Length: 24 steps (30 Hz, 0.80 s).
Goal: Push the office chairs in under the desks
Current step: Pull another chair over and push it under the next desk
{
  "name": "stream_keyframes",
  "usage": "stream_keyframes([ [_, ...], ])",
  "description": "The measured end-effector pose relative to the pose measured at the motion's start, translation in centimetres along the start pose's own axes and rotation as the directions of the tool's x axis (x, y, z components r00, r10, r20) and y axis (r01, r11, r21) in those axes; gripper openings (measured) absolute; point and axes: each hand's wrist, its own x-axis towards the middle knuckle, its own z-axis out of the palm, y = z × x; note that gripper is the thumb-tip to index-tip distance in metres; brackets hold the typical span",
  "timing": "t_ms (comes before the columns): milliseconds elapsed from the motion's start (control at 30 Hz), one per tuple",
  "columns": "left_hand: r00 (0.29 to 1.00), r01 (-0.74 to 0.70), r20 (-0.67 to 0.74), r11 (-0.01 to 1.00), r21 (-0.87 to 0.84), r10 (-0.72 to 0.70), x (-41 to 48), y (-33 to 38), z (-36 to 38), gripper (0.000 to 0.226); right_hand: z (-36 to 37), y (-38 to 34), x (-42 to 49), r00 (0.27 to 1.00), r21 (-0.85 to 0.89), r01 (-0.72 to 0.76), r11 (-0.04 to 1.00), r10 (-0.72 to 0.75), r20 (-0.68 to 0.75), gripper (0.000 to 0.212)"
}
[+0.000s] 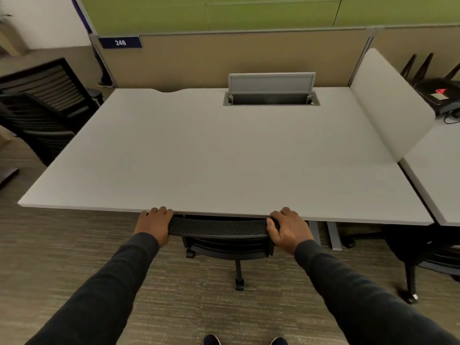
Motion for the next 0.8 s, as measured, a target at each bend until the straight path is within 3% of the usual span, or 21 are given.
stream_keyframes([
  [133,0.999,-0.041,0.009,0.999,0.018,0.041,0.2,-1.4,0.4,0.047,0.3,-0.7,0.3,0.999,0.012,0.031,0.999,-0.031,-0.014,0.039],
  [267,0.997,-0.076,0.012,0.997,0.001,0.076,0.2,-2.7,0.9,0.046,0.6,-1.8,0.3,0.999,0.007,0.034,0.999,-0.034,-0.028,0.034],
  [633,0.978,-0.206,-0.034,0.978,-0.031,0.205,1.1,-4.9,1.4,0.047,0.4,-3.3,-0.1,0.999,0.004,-0.003,1.0,0.003,-0.047,0.031],
  [800,0.972,-0.232,-0.034,0.972,-0.022,0.231,1.5,-5.2,1.0,0.041,-0.2,-3.9,0.0,1.0,0.007,-0.008,1.0,0.009,-0.019,0.046],
])
